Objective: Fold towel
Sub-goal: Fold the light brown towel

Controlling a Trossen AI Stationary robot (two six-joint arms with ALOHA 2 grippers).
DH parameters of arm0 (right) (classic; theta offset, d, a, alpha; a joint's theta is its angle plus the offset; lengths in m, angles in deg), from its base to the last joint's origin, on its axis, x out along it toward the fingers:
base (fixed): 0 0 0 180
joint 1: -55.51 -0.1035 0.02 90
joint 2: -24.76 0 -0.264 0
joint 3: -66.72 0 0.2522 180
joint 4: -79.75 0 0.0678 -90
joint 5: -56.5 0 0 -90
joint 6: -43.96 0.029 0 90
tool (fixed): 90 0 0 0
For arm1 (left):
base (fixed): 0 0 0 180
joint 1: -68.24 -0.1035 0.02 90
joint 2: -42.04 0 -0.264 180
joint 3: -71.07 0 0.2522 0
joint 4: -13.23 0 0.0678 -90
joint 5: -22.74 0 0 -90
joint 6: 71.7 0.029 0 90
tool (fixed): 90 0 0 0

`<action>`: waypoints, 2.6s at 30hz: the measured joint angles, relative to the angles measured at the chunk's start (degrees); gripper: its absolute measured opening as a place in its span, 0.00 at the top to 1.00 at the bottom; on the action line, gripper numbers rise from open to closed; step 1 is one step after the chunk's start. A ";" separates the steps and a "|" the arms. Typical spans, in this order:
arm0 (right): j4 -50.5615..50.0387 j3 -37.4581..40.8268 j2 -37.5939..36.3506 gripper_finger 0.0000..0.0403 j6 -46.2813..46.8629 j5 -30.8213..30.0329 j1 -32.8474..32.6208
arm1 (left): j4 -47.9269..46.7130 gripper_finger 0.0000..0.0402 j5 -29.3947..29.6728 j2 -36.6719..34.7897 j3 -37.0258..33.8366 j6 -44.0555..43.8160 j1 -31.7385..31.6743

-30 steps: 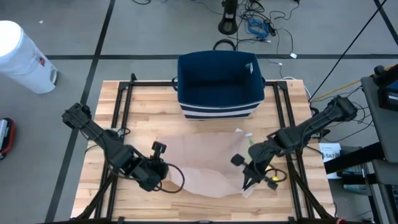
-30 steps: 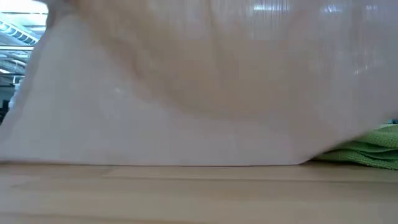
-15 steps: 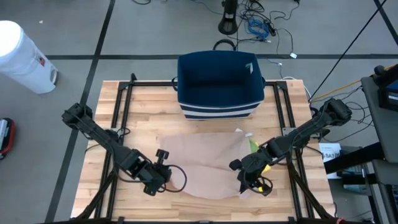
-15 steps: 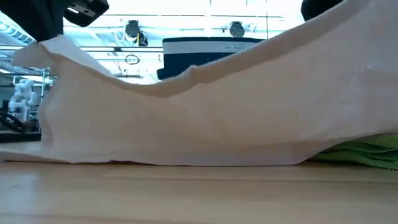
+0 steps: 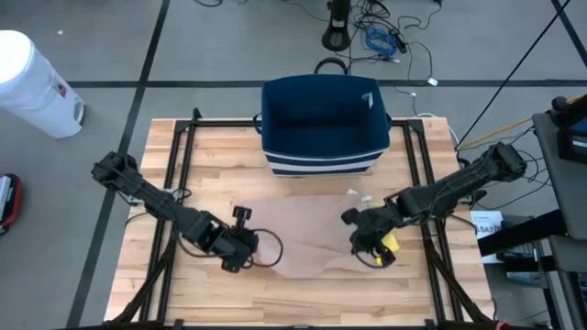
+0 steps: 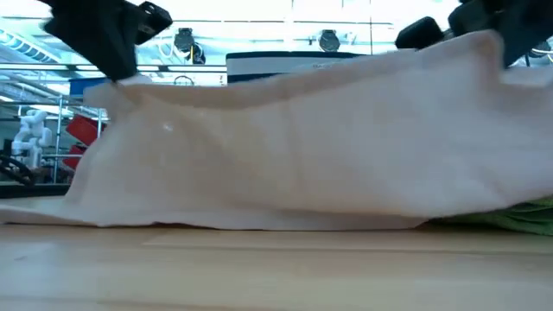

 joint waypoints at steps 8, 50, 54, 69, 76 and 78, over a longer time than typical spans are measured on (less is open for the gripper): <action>-5.75 0.00 -4.26 1.00 -8.64 -8.17 7.04 | -2.42 1.00 4.52 0.00 0.00 0.21 -5.16; -4.47 -0.07 5.20 1.00 -29.98 -15.47 27.79 | -2.64 1.00 -2.09 1.12 -6.41 -11.98 -11.36; -4.40 -0.04 5.20 1.00 -28.98 -16.20 27.79 | -2.22 1.00 -1.64 1.11 -4.33 -9.96 -10.34; -4.86 -0.07 5.18 0.78 -22.60 -19.07 27.82 | -5.34 0.74 1.72 1.05 -3.82 -12.48 -11.62; -7.41 -0.07 5.05 0.73 -20.76 -24.66 26.30 | -5.93 0.57 3.96 1.05 -3.82 -13.92 -11.40; -7.44 -0.07 4.61 0.74 -19.70 -22.16 25.50 | -5.08 0.55 1.27 1.05 -3.82 -13.18 -10.74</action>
